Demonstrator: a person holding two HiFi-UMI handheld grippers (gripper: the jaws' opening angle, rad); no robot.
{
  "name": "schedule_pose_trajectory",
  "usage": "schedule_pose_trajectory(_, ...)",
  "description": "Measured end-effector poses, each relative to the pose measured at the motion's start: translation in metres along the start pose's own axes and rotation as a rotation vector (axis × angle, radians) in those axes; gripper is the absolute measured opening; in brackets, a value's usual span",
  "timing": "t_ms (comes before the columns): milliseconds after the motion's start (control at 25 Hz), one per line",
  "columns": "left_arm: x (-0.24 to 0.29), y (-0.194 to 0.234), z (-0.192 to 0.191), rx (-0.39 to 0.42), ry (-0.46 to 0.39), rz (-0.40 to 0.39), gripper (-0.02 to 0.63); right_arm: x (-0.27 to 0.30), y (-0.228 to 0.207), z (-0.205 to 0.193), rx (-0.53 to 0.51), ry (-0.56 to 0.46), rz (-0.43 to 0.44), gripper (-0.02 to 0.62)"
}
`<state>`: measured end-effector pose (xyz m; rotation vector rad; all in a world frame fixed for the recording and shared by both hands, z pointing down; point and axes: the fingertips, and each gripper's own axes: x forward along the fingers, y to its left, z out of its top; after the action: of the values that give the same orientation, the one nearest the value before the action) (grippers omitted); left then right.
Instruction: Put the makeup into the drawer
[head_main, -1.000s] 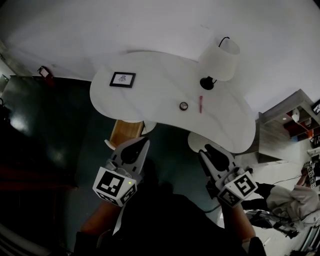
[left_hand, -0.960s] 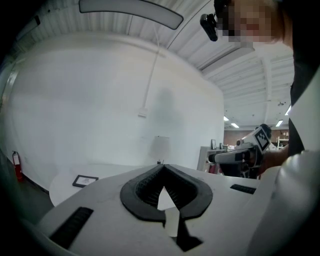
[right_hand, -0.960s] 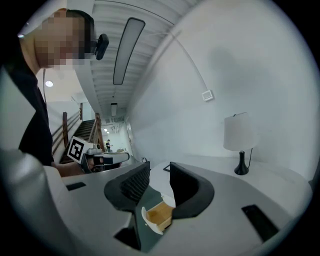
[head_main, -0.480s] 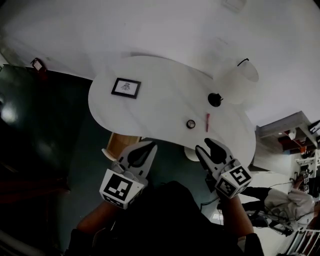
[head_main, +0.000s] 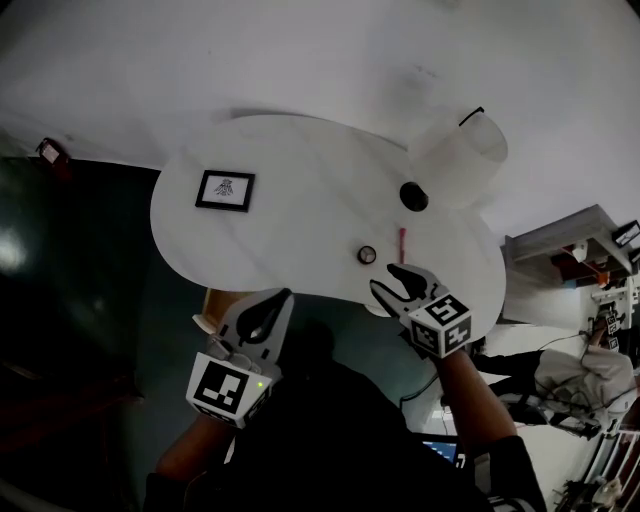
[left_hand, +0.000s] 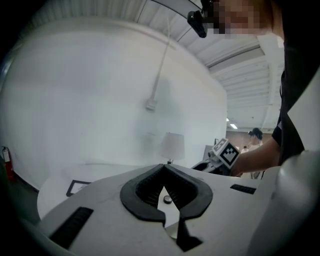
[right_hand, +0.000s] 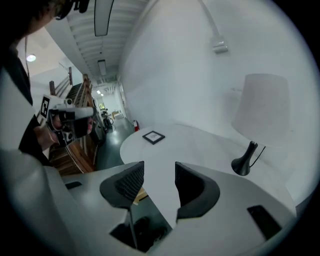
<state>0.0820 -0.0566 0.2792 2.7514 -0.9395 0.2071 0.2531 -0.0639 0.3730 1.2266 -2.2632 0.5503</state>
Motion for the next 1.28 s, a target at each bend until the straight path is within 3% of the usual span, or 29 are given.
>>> schedule_pose_trajectory(360,0.032,0.020,-0.022,-0.078,0.035,0.051,0.011,0.060,-0.040,-0.047,-0.094,0.218,0.066,0.193)
schedule_pose_trajectory(600,0.042,0.032,-0.044,-0.105,0.061,0.071,0.011,0.098,-0.074,-0.082,-0.160,0.339,0.065,0.206)
schedule_pose_trajectory(920,0.044,0.044,-0.076,-0.162,0.123,0.120,0.011,0.125,-0.088,-0.111,-0.208,0.450,0.108,0.233)
schedule_pose_trajectory(1280,0.042,0.041,-0.087,-0.193,0.127,0.171,0.011,0.145,-0.098,-0.131,-0.264,0.548,0.111,0.233)
